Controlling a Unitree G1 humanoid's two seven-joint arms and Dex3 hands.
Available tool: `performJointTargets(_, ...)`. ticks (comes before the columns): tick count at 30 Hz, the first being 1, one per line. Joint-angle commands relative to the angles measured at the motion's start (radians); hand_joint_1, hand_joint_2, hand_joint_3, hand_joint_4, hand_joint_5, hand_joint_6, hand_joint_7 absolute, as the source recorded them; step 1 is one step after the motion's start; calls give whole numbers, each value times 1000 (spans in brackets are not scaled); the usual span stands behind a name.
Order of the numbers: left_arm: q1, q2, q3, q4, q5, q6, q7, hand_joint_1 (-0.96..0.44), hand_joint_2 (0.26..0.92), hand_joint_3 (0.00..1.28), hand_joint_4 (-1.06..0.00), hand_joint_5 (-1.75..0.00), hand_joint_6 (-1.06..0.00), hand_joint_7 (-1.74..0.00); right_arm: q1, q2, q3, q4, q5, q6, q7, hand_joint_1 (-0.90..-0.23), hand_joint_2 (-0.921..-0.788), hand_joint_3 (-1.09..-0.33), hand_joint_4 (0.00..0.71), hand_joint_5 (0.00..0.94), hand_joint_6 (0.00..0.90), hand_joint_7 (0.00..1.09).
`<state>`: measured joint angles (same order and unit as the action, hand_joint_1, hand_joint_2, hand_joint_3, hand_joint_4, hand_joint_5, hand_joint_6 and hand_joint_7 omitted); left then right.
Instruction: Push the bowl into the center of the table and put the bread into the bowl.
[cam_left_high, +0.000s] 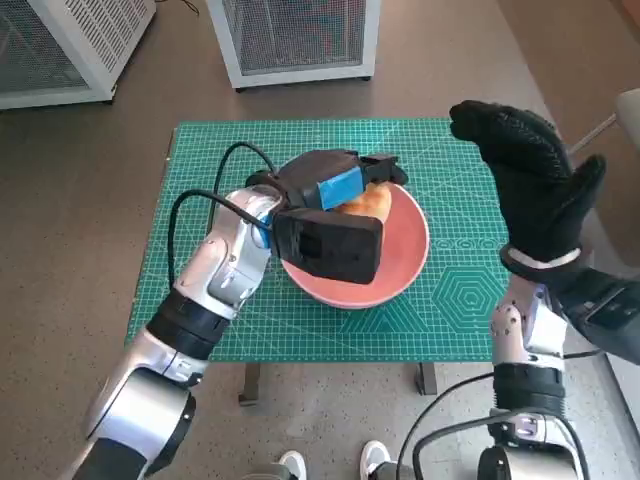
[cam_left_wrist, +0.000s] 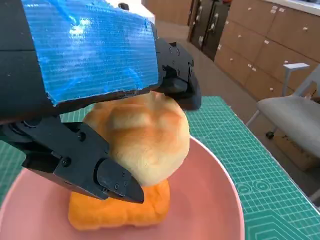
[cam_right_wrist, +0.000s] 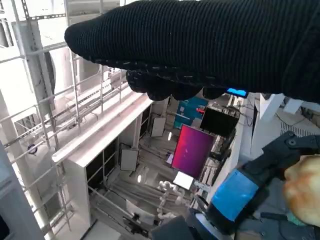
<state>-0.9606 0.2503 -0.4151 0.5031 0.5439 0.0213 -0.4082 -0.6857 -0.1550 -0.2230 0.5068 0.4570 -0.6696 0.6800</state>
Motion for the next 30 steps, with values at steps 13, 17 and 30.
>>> performJointTargets(13, 136, 37, 270, -26, -357, -313, 32, -344, 880, 51, -173, -10, -188, -267, -1, 8, 16, 12, -64, -7, -53, -521, -921, -509, 301, 0, 47, 476)
performJointTargets(17, 170, 18, 346, -51, -460, -346, 42, -386, 908, 50, -203, -20, -202, -266, -6, 11, 23, 2, -79, -2, -74, -521, -921, -515, 303, 1, 55, 484)
performJointTargets(30, 265, -71, 466, -247, -666, -412, 99, -450, 921, 243, -317, -41, -35, -699, -11, 7, 45, -61, -110, 25, -137, -520, -921, -522, 298, 0, 60, 497)
